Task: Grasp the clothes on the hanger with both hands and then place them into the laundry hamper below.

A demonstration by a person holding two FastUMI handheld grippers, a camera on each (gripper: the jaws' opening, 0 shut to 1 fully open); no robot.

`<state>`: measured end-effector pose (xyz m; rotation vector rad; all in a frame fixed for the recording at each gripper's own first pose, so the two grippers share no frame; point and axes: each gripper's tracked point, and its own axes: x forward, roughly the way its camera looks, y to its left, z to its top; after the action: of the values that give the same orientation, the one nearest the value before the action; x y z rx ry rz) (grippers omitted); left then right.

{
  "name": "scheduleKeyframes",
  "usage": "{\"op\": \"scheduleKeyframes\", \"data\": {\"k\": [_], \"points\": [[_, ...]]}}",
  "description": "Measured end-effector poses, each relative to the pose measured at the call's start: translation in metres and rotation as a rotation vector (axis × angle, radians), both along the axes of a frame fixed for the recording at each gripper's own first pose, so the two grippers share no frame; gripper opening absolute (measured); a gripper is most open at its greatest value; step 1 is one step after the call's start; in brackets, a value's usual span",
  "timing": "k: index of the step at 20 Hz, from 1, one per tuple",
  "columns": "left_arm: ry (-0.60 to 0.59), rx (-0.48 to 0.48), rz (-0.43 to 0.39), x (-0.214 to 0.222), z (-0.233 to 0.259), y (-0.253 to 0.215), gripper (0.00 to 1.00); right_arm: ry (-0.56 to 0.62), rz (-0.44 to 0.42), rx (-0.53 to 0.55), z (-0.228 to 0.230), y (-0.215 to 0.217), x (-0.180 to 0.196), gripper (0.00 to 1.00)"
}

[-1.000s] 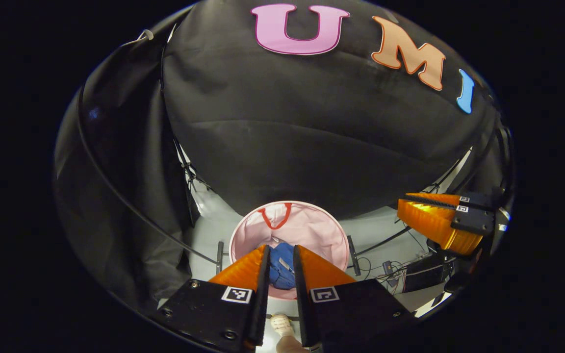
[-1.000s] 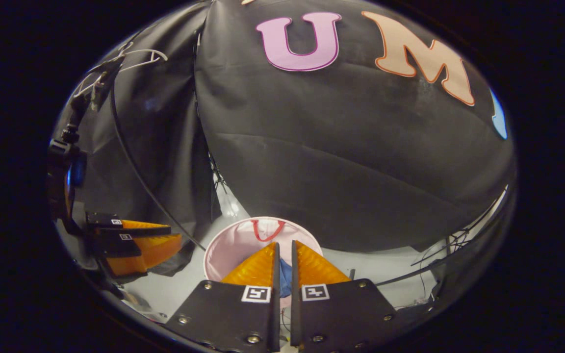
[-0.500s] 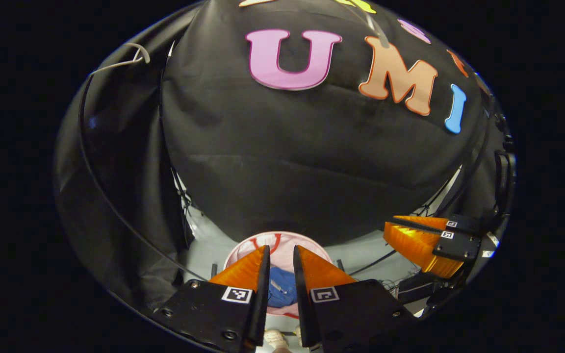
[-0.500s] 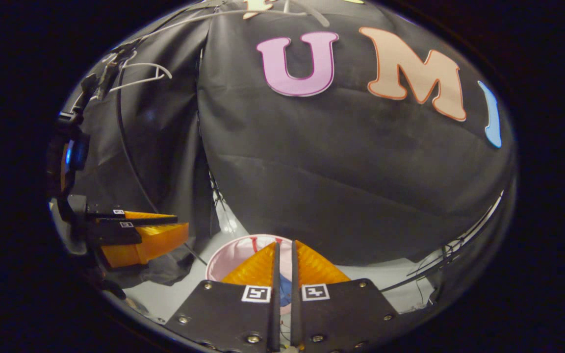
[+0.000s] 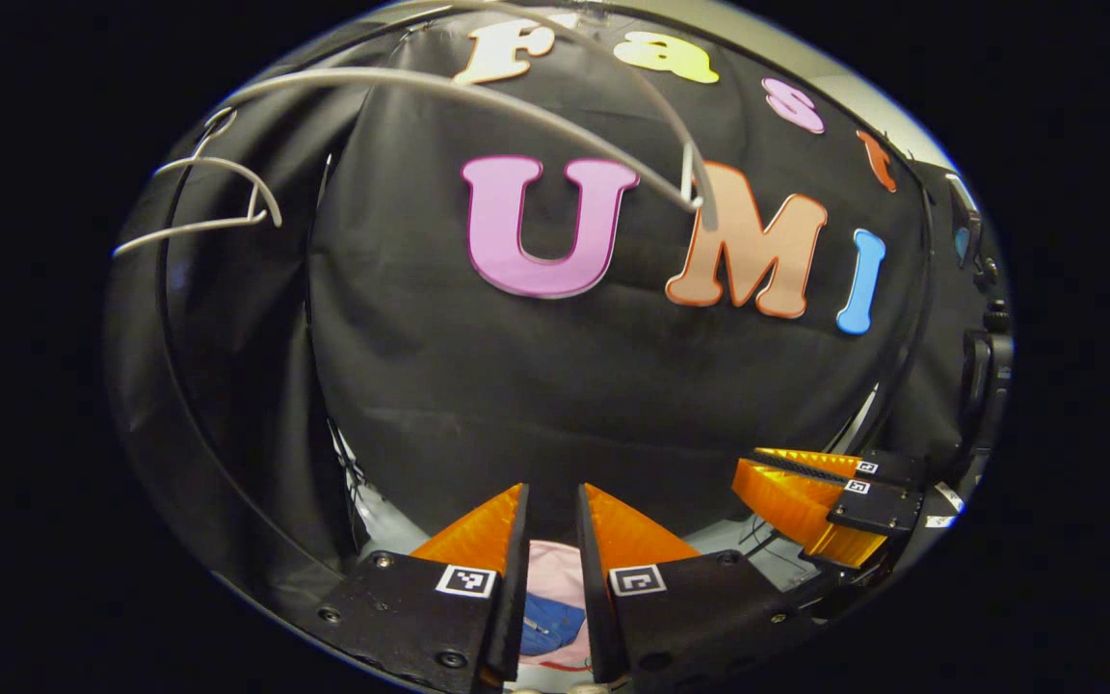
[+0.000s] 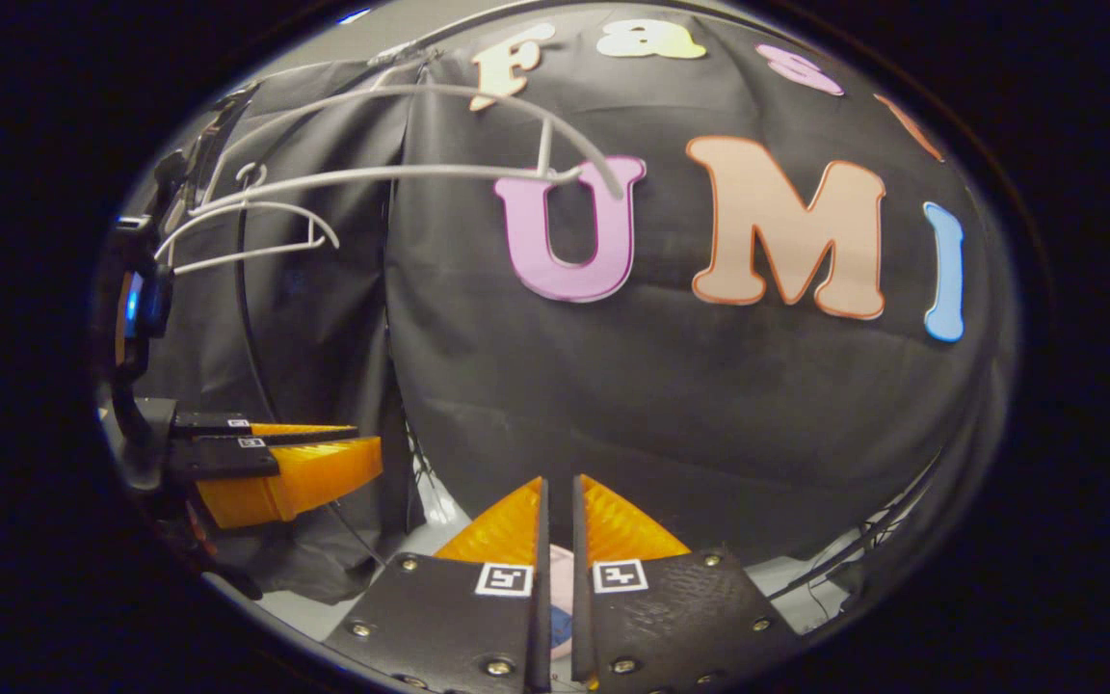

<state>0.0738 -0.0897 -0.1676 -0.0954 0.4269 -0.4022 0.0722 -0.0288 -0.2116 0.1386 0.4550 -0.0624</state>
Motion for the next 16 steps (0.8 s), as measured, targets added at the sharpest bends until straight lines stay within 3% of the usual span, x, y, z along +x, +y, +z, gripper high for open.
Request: {"op": "scheduleKeyframes", "data": {"k": [7, 8, 12, 13, 16], "points": [[-0.198, -0.007, 0.023, 0.014, 0.077, 0.006, 0.27, -0.179, -0.047, -0.052, 0.089, -0.02, 0.003, 0.08], [-0.224, -0.008, 0.026, 0.015, 0.088, 0.006, 0.31, -0.203, -0.052, -0.068, 0.101, -0.022, 0.002, 0.09], [-0.313, -0.041, 0.038, 0.014, 0.131, 0.004, 0.31, -0.294, -0.067, -0.114, 0.146, -0.03, -0.002, 0.08], [-0.335, -0.049, 0.042, 0.013, 0.141, 0.005, 0.27, -0.314, -0.071, -0.113, 0.157, -0.03, -0.005, 0.09], [-0.401, -0.054, 0.043, 0.008, 0.169, 0.007, 0.27, -0.367, -0.104, -0.113, 0.183, -0.039, -0.011, 0.08]]}}
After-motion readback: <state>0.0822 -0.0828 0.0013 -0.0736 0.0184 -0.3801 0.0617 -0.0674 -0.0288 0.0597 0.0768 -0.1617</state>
